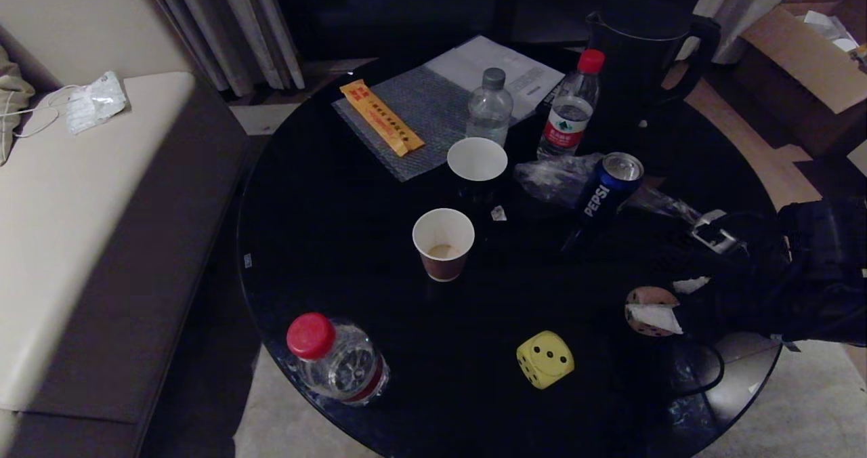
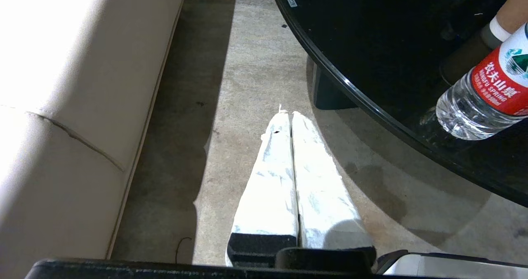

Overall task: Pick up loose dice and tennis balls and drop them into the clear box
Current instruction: Pick up toys out of the box

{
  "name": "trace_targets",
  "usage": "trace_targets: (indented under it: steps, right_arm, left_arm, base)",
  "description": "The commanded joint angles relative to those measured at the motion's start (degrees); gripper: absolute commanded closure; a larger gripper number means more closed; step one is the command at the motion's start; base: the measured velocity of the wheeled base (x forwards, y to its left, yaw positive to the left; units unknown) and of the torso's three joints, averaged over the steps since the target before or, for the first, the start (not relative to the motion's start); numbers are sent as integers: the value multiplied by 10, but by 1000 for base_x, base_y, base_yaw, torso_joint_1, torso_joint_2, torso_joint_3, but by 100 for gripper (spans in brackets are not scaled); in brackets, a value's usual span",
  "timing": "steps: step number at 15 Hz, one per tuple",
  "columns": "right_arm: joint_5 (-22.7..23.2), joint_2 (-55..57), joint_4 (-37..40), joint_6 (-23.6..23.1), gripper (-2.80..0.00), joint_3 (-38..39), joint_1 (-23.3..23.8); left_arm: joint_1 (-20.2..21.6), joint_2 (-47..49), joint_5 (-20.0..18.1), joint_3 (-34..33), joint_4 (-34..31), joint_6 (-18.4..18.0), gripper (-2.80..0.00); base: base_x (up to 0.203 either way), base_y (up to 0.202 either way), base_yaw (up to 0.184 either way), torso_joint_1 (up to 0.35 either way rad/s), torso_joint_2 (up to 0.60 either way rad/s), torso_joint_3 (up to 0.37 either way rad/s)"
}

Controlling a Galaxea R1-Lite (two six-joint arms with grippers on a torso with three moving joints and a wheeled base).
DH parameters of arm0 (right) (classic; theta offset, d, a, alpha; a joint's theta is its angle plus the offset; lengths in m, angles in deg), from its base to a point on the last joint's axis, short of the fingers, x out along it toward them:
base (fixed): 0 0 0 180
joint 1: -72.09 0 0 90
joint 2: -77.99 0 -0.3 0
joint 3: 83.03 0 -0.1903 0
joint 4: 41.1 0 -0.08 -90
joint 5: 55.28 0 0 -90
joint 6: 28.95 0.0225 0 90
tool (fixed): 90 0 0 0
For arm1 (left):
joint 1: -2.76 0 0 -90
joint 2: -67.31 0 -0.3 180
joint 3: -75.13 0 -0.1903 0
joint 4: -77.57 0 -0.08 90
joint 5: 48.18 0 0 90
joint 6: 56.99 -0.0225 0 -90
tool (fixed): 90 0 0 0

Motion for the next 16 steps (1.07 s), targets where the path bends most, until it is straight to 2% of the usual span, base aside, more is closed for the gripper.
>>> trace_targets:
  steps: [1,5,9,10,14,16]
  right_arm:
    - [-28,8,1,-6,-280,-4,-4]
    - [-84,8,5,-5,-280,-10,-25]
    - [-88,8,4,-7,-280,-11,-27]
    - [-88,8,5,-7,0,-11,-26]
    - [-112,7,13,-9,0,-10,-27]
    - [-113,5,22,-23,0,-11,-27]
  left_arm:
    - [0,1,1,-1,0,1,0]
    - [0,1,1,-1,0,1,0]
    - [0,1,1,-1,0,1,0]
    - [0,1,1,-1,0,1,0]
    - [0,1,1,-1,0,1,0]
    - [0,0,1,-1,0,1,0]
  base:
    - [0,0,0,0,0,0]
    - [0,0,0,0,0,0]
    - [0,0,0,0,0,0]
    - [0,0,0,0,0,0]
    - [0,0,0,0,0,0]
    - [0,0,0,0,0,0]
